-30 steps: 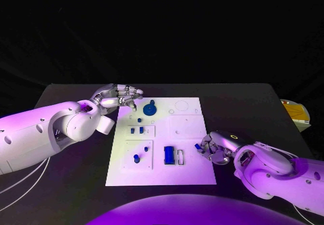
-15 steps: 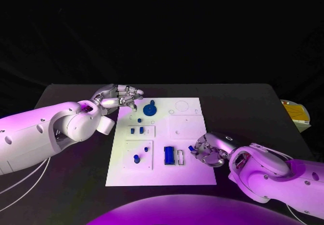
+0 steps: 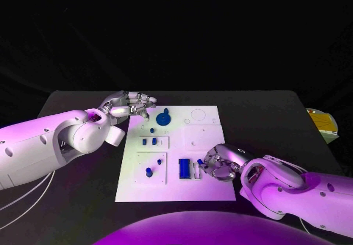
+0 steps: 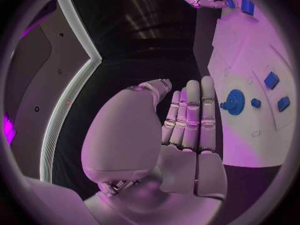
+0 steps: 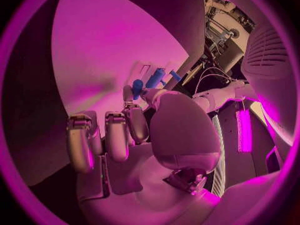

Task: Assemble the parts on the task board

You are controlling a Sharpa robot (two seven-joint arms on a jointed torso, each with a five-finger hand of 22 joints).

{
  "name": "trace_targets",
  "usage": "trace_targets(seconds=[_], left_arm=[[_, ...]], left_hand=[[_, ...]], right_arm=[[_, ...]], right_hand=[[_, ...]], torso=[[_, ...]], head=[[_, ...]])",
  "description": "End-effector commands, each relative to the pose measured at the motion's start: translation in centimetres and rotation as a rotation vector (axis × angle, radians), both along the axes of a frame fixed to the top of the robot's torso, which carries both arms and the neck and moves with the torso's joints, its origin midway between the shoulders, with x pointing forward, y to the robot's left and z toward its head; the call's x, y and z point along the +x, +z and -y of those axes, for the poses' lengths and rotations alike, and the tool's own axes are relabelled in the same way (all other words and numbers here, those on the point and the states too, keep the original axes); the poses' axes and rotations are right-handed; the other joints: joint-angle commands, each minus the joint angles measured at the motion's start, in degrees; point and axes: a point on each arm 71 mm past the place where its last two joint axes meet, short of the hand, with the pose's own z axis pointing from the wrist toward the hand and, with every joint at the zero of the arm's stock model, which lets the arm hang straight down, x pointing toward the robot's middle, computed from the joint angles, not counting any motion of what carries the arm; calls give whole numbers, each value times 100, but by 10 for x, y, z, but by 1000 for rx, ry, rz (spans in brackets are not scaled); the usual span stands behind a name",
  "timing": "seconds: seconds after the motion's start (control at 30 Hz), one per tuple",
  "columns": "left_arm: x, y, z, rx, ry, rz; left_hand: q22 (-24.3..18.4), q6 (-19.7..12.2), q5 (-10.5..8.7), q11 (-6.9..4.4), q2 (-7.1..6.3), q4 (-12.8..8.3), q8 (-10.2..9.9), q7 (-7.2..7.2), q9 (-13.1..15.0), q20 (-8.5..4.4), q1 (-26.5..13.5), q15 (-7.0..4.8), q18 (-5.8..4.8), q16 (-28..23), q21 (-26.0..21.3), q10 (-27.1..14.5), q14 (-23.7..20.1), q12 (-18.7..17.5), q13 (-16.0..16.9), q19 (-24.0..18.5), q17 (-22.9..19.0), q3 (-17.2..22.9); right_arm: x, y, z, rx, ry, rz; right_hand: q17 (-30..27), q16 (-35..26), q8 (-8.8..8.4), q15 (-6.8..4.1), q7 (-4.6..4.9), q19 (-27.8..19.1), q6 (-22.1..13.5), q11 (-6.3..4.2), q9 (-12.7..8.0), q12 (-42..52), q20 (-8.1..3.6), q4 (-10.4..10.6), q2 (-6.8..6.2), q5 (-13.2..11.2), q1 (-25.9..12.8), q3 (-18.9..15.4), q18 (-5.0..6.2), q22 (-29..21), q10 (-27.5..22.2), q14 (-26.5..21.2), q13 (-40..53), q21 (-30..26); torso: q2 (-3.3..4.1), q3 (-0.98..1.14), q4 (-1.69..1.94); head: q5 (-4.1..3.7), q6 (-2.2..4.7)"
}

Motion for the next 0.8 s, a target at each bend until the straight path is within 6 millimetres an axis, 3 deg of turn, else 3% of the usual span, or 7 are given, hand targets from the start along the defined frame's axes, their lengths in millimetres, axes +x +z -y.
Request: trace_targets(seconds=[0.03, 0.8], left_arm=[[-1, 1, 2, -11, -14, 0], [-2, 1, 2, -10, -16, -3]], left_hand=[[5, -19, 13, 16, 27, -22, -13, 41, 8, 8, -8, 25, 32, -23, 17, -35, 0, -5, -7, 11, -9, 20], [5, -19, 13, 16, 27, -22, -13, 41, 8, 8, -8, 25, 32, -23, 17, -35, 0, -5, -7, 11, -9, 20]], right_arm=[[-1, -4, -3, 10, 7, -31], [-3, -16, -14, -13, 51, -97]], right_hand=[[757, -17, 28, 2, -109, 600, 51, -1, 15, 10, 27, -1302, 4, 17, -66, 1260, -39, 1509, 23, 445, 430, 27], [759, -17, 74, -13, -141, 600, 35, -23, 92, -3, 18, -1285, 19, 86, -264, 1027, -39, 1509, 23, 446, 425, 27]], torso=[[6, 4, 2], [1, 7, -8]], head=[[12, -6], [22, -20]])
